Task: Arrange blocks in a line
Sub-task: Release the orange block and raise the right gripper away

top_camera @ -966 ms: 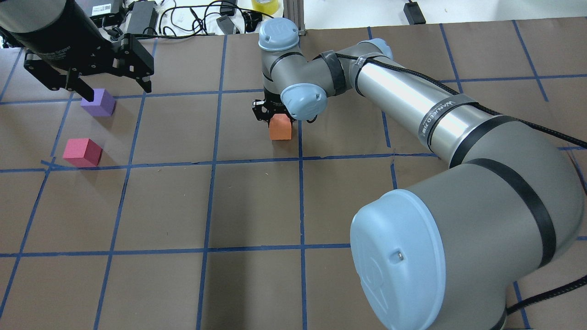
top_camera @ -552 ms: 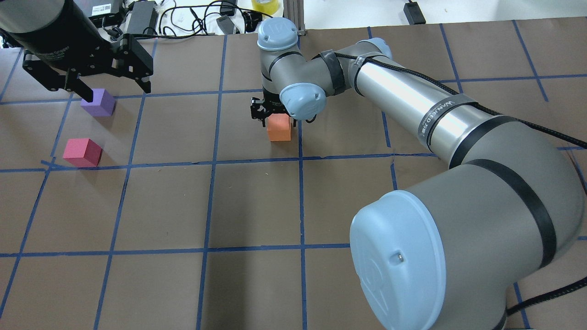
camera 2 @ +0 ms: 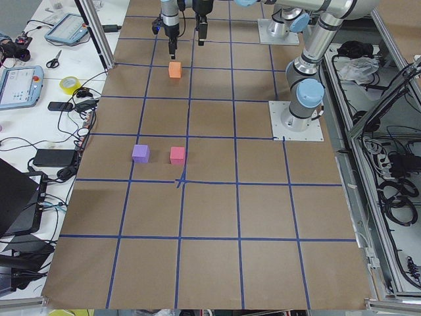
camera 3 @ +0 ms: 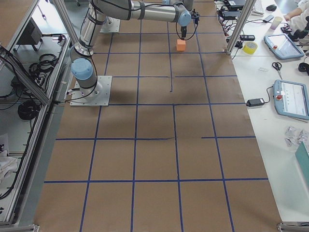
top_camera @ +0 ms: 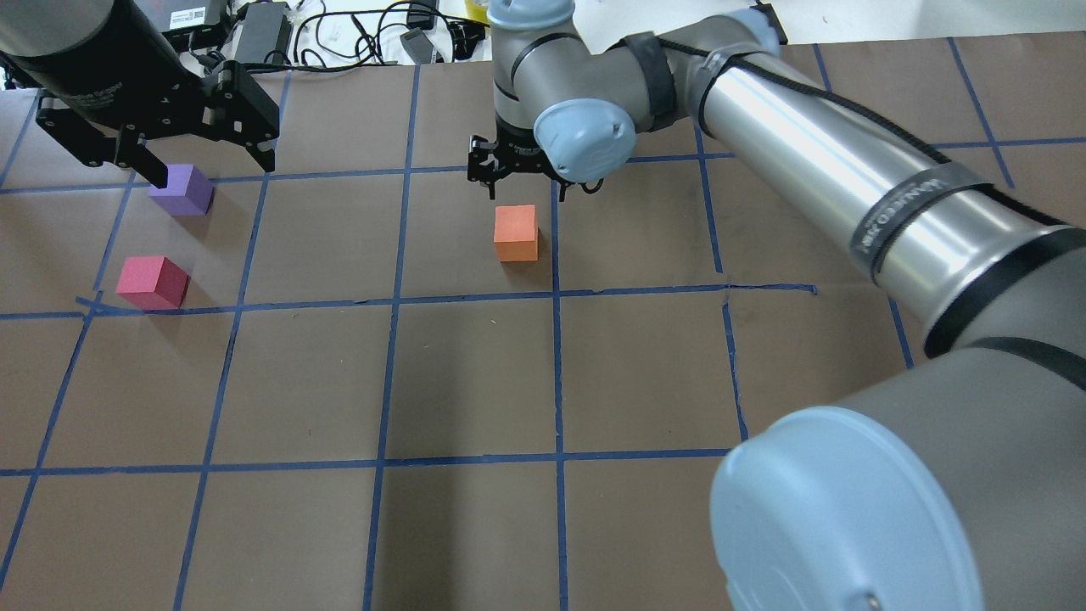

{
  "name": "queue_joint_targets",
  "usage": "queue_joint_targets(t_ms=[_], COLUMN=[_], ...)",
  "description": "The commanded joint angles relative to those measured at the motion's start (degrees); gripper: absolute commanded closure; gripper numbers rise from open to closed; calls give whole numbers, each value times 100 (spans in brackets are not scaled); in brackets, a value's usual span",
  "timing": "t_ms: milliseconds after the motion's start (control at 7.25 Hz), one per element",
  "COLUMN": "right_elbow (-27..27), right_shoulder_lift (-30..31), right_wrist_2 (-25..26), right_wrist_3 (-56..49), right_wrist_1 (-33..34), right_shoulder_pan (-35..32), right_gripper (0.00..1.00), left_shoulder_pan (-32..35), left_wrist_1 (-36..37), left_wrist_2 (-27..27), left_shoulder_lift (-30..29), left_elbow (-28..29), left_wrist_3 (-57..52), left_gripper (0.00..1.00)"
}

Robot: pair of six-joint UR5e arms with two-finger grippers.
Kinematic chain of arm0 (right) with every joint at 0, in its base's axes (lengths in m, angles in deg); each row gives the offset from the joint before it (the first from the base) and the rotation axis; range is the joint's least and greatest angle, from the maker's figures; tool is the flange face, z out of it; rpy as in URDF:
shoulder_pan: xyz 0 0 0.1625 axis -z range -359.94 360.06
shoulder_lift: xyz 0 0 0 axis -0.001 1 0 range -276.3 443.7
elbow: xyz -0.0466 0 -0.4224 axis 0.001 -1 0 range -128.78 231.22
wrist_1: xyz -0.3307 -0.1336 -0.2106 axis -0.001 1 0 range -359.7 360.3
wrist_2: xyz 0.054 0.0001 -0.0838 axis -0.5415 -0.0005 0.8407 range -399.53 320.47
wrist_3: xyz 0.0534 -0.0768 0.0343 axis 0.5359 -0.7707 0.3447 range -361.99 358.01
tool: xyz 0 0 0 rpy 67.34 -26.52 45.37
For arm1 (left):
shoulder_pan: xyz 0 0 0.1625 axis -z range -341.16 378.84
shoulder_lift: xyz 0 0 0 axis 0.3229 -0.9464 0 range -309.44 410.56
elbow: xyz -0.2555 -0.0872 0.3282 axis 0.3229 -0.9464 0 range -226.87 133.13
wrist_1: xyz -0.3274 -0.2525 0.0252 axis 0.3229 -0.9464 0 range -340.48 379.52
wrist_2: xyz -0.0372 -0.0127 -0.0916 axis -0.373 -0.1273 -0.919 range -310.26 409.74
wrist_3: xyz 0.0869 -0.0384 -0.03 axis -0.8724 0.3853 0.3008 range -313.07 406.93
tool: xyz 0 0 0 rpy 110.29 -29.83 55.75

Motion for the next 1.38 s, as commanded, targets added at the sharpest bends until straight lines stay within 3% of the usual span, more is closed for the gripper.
queue_joint_targets(t_ms=[0,276,414,552,966,1241], right_elbow=[244,1015,1481,1903,2600,2576], right_shoulder_lift=[1016,1904,2387,2827,3340,3350], right_wrist_2=[92,128,136,258,295,687], right_wrist_3=[-326,-811,-1169,-1512,-1893,-2034], right_wrist_1=[-857,-877,-903,-895,-869,-712], right_shoulder_pan=[327,695,923,1152,1444,1462], right_gripper=[0,0,0,0,0,0], left_shoulder_pan=[-106,-71,-53,-53,418,1174], left_wrist_1=[-35,-457,-83,799,3595,4654], left_wrist_2=[46,885,455,-124,-760,-728], left_shoulder_lift=[-70,-60,-227,-568,-2156,-3019], left_elbow=[152,152,65,-92,-305,-148], left_wrist_3=[-399,-374,-61,334,568,575], left_gripper=[0,0,0,0,0,0])
